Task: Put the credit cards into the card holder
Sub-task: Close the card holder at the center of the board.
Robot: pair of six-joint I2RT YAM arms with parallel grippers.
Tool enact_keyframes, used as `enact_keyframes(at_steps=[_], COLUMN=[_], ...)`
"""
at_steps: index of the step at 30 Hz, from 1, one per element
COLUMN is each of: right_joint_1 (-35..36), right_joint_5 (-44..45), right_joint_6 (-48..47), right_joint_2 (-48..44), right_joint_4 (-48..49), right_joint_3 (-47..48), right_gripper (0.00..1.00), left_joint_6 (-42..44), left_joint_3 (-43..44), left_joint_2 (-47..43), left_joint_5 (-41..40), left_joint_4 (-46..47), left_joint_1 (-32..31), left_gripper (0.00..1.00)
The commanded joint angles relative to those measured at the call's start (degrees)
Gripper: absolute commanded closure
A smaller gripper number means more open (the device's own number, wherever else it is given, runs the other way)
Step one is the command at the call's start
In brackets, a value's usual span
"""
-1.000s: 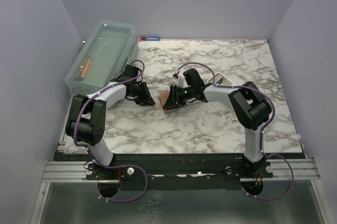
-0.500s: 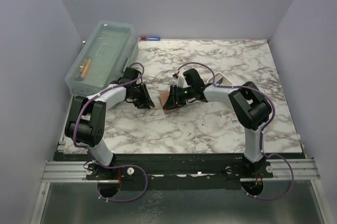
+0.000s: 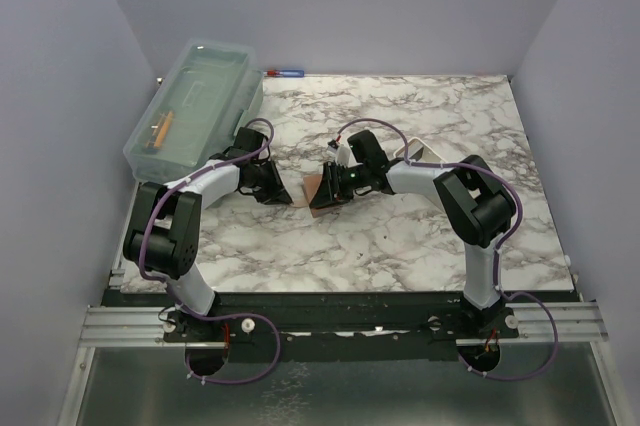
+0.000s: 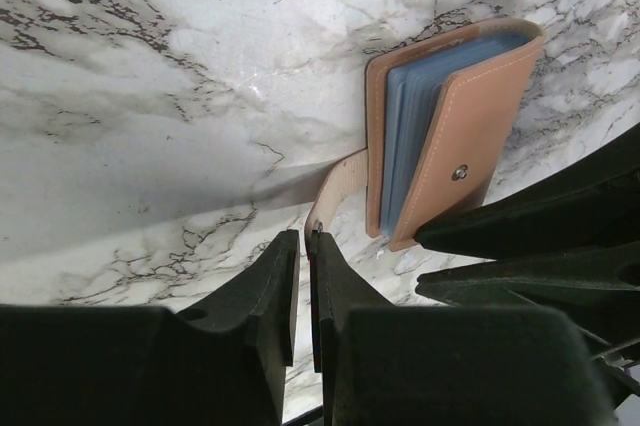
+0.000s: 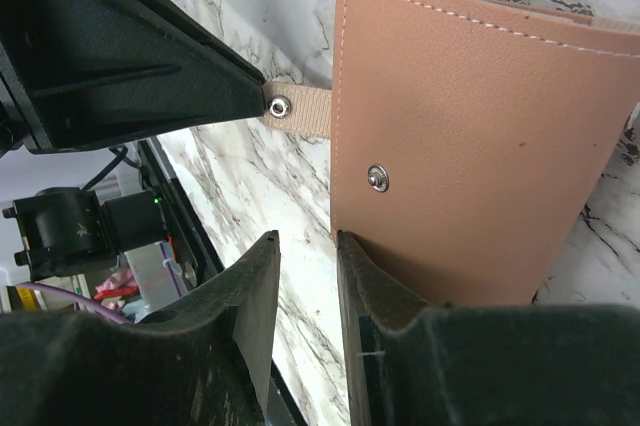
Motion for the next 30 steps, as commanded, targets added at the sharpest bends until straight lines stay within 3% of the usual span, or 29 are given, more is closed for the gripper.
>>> enact_keyframes(at_steps=[1, 5, 8, 13, 19, 25, 30], right_joint_1=[-0.33, -0.33, -0.33, -1.27, -2.97, -1.38, 2.14], right_joint_5=[2.03, 2.28, 4.30, 9.85, 10.88, 5.89, 7.47], right_joint_6=[-1.53, -1.96, -3.21, -5.40, -8.82, -5.73, -1.20], right_joint_2=[-0.11, -0.36, -1.76, -4.85, -2.18, 2.24, 3.75], right_joint_4=[-2.12, -2.72, -6.12, -10.18, -12.78, -6.65, -1.30], right_joint_3=[0.53, 1.24, 2.48, 4.50, 6.56, 3.73, -0.11], right_gripper=[0.67, 0.67, 0.67, 0.65, 0.65, 0.76, 0.78], left_joint_6=[-1.25, -1.14, -0.93, 0.07, 1.99, 3.09, 4.37], left_joint_3=[-0.32, -0.30, -0.12, -0.02, 0.37, 0.98, 1.96], left_joint_2=[1.08, 0.85, 0.73, 0.03, -0.91, -2.20, -1.98], left_joint_5=[2.87, 2.83, 3.06, 3.36, 3.57, 3.84, 6.20], left_joint_4=[1.97, 2.24, 2.16, 1.45, 0.16, -0.65, -1.95], left_joint_1=[0.28, 0.24, 0.25, 0.32, 0.32, 0.27, 0.32], left_gripper=[0.85, 0.90, 1.00, 1.00, 1.00, 1.00, 1.00])
